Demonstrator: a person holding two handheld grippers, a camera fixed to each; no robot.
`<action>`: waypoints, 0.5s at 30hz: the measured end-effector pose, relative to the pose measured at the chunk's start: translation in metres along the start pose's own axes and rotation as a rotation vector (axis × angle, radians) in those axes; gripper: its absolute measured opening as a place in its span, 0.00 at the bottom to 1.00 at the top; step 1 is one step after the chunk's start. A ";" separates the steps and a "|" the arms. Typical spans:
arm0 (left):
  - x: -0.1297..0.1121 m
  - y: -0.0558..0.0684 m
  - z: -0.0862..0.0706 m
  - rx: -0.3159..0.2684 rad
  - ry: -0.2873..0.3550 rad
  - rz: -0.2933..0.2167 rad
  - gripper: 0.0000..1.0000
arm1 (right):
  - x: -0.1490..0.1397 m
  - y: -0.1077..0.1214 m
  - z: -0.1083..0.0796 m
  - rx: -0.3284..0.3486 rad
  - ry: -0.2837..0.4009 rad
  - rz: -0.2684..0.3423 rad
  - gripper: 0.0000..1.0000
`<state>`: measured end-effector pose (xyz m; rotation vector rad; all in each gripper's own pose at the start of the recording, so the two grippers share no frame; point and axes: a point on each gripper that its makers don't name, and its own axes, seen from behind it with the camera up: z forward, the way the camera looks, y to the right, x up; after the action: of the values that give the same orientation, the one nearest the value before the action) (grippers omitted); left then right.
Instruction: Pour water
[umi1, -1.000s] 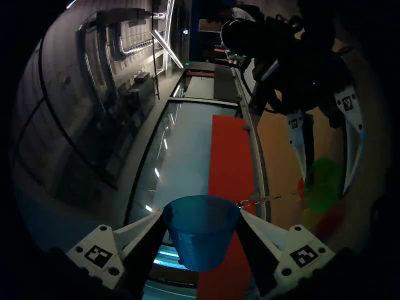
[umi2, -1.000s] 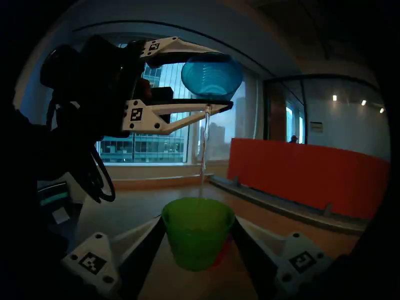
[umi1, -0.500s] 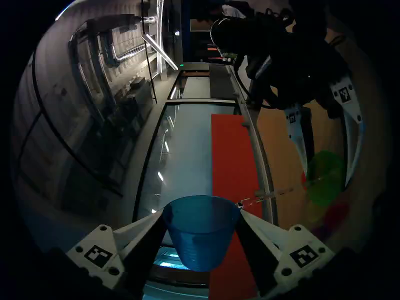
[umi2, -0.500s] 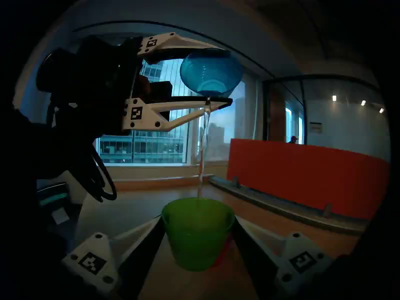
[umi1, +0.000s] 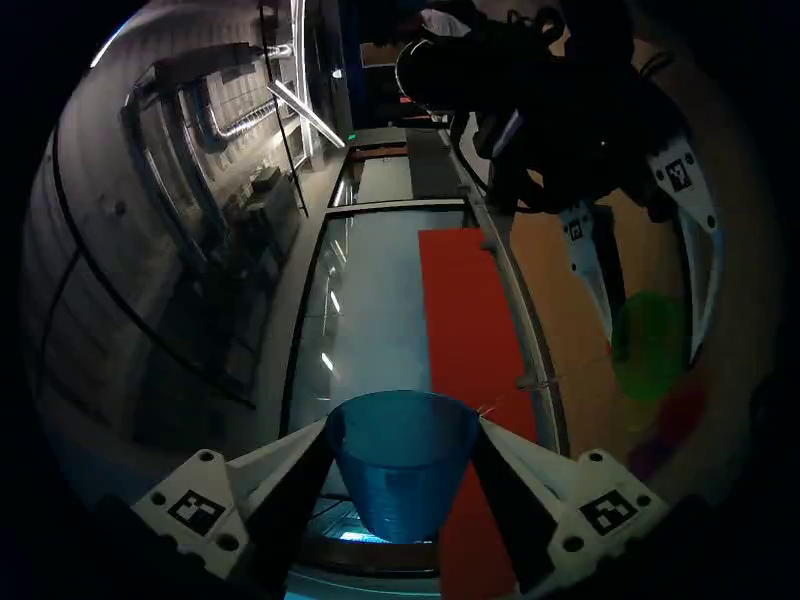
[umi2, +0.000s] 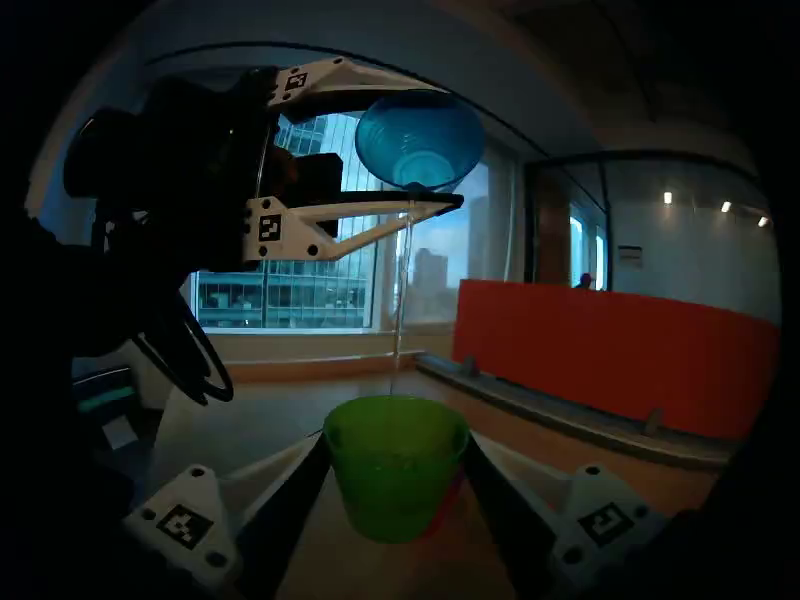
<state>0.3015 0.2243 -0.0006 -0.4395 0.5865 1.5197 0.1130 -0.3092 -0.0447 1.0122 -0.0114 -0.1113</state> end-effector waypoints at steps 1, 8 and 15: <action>0.000 0.000 0.000 0.001 0.000 0.006 0.87 | 0.000 0.000 0.000 0.000 0.000 0.000 0.91; 0.003 -0.001 0.001 0.008 0.001 0.047 0.87 | -0.002 0.002 -0.002 -0.003 0.001 0.002 0.91; 0.005 0.001 0.002 0.005 0.004 0.033 0.87 | -0.002 0.002 -0.002 -0.004 0.003 0.001 0.91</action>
<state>0.3005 0.2289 -0.0020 -0.4308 0.6036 1.5488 0.1114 -0.3061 -0.0441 1.0084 -0.0095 -0.1088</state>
